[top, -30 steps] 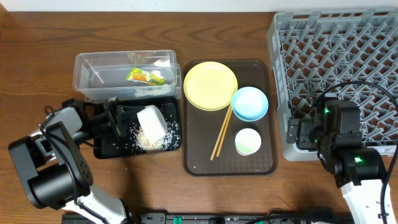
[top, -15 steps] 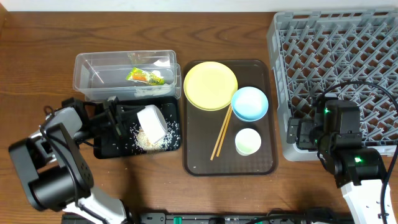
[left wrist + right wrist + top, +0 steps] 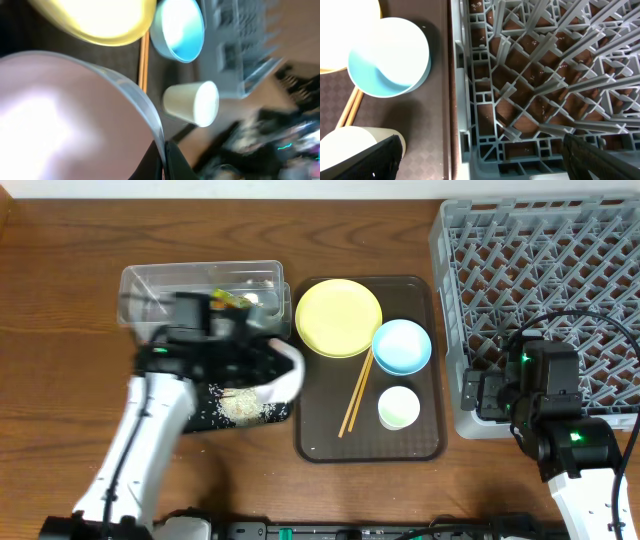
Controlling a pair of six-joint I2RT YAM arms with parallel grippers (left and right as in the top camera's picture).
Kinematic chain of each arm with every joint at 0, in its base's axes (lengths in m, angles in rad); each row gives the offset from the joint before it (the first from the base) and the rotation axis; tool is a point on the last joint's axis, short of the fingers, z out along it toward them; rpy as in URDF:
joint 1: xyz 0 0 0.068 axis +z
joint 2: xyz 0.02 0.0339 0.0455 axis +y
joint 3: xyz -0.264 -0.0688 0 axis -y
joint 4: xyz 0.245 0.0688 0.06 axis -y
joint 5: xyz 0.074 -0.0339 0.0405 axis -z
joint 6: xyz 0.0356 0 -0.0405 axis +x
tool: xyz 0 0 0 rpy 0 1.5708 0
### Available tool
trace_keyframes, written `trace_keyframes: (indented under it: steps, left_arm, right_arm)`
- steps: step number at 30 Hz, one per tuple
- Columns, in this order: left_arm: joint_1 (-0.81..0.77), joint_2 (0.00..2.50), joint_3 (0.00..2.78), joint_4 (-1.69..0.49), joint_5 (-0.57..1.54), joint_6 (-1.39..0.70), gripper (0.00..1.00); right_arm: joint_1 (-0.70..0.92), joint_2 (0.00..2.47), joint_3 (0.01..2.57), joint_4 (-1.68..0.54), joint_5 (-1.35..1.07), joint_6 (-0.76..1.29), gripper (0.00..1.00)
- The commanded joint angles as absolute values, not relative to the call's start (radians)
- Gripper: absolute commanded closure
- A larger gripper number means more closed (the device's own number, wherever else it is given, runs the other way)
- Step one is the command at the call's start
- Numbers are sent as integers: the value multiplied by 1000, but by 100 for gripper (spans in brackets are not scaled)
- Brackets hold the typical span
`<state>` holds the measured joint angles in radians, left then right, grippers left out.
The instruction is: Sort waste into correct bins and load items into the dishwasher rack
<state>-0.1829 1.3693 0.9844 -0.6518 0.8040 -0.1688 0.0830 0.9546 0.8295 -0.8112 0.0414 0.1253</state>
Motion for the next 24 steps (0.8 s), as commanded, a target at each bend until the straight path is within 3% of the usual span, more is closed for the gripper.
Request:
trace_keyframes:
  steps: [1, 8, 14, 18, 20, 24]
  left_arm:
    - [-351, 1391, 999, -617, 535, -147, 94]
    - [-614, 1520, 999, -519, 286, -204, 94]
    - [-666, 1604, 999, -479, 186, -204, 92]
    - [-667, 1612, 999, -461, 186, -204, 83]
    - [-667, 1612, 999, -457, 187, -204, 67]
    - [-667, 1589, 1005, -455, 198, -203, 60]
  right_arm:
    - [92, 952, 849, -812, 48, 119, 1]
    - [92, 952, 849, -812, 48, 119, 1]
    - [92, 952, 849, -812, 48, 119, 1]
    - [92, 952, 849, -812, 48, 119, 1]
    - [92, 952, 849, -812, 48, 119, 1]
    - [92, 952, 849, -812, 48, 118, 1]
